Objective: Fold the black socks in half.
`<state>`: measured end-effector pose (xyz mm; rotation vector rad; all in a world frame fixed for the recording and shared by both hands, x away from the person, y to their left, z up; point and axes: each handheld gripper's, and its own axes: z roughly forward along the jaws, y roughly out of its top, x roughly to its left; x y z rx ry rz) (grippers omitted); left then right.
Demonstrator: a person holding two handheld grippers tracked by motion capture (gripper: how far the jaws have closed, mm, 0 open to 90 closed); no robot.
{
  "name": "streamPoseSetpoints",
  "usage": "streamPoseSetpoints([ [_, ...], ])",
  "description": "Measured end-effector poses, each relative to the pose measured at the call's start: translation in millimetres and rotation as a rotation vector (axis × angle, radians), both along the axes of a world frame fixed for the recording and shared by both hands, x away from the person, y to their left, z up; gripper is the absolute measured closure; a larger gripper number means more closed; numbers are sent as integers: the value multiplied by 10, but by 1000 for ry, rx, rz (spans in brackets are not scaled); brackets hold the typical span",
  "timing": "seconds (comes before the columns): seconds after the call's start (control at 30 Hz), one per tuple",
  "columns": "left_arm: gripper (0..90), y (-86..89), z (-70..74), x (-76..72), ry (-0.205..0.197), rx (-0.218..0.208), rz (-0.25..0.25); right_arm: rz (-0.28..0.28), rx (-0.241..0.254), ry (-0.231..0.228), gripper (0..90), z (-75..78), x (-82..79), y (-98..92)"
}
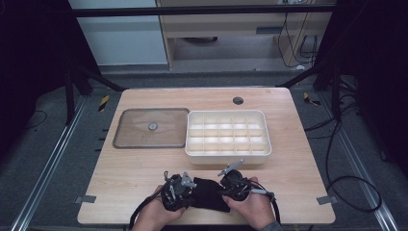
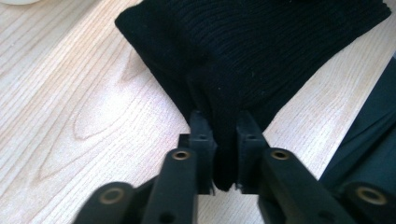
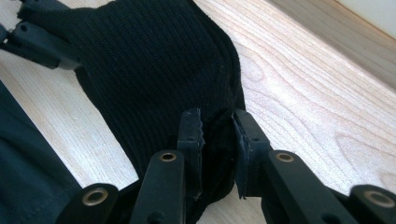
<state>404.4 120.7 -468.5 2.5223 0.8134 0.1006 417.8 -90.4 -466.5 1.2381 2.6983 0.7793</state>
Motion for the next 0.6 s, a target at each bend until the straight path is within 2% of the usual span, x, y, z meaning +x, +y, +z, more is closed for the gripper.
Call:
streamPoseSetpoints([
  [0.17,841,48,44,8,-1,-17,2,-1,11,2,753,-4,-5,13],
  [0.47,842,105,267,-13,-46,-28,-8,-1,35,-4,751,-19,7,115],
  [0.6,841,145,323,-13,-50,-38,-9,-4,51,-5,750,-33,17,181],
])
